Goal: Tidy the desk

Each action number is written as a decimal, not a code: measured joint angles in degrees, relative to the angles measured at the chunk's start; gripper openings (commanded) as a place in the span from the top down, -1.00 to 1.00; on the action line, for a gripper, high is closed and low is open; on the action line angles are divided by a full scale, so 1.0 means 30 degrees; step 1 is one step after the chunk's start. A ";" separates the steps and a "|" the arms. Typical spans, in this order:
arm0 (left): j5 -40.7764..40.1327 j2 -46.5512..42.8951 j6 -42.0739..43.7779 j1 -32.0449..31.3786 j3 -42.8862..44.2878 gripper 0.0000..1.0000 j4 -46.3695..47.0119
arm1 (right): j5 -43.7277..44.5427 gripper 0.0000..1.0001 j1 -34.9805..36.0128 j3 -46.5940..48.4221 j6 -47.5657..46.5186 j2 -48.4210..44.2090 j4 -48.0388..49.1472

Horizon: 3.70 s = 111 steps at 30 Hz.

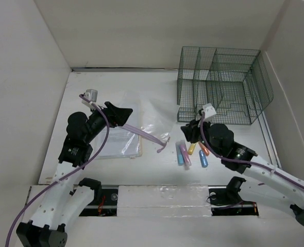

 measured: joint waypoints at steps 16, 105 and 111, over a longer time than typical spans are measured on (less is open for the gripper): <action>0.0044 0.3126 0.2339 -0.0015 0.2710 0.40 -0.2091 | 0.2710 0.26 -0.1938 -0.2958 0.5901 -0.0423 -0.4998; -0.7366 0.6543 0.6105 -0.6747 0.3927 0.20 -0.5632 | -0.0284 0.20 -0.2637 -0.0364 0.3322 1.2138 -0.1319; -0.7366 0.6521 0.6113 -0.6747 0.3927 0.20 -0.5632 | -0.0240 0.58 -0.2637 -0.0058 0.3264 1.2451 -0.1297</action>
